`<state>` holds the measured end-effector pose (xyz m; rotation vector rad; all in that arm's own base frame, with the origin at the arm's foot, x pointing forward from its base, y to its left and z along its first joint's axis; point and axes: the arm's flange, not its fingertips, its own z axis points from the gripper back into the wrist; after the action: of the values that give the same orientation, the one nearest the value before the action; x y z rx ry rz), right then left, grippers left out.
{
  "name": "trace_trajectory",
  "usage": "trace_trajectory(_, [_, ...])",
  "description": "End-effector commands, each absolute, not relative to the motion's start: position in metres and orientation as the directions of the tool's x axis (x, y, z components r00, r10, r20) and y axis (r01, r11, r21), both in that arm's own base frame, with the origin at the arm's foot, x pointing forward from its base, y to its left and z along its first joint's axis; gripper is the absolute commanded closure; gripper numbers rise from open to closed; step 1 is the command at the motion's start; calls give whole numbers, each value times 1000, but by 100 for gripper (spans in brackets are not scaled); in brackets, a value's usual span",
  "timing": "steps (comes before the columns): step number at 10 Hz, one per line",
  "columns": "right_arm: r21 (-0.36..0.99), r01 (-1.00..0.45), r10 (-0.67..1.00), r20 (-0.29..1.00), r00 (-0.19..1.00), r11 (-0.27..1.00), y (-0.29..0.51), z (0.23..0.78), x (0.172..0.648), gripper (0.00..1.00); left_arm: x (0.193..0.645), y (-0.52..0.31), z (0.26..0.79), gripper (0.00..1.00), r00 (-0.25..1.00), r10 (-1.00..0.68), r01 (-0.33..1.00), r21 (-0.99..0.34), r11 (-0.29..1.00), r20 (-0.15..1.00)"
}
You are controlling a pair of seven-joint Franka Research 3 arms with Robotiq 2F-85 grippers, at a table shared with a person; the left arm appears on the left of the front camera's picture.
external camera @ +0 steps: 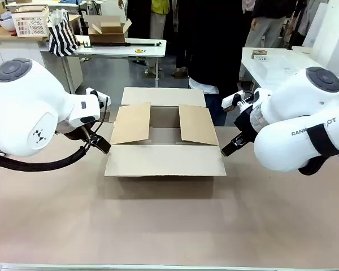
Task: Pack the gift set into the box.
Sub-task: Place both hands on the side flaps of the Package Box and spread them outward.
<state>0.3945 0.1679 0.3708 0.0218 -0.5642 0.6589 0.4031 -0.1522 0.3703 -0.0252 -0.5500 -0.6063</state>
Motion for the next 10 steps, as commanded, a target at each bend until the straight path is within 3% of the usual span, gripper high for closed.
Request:
trace_trajectory(1, [-156, -585, 573, 505, 646, 796, 168, 371, 395, 0, 403, -152, 370, 0, 683, -534, 547, 135, 826, 498])
trace_trajectory(10, [-156, -585, 573, 505, 646, 796, 168, 371, 395, 0, 403, -152, 370, 0, 683, -534, 547, 135, 826, 498])
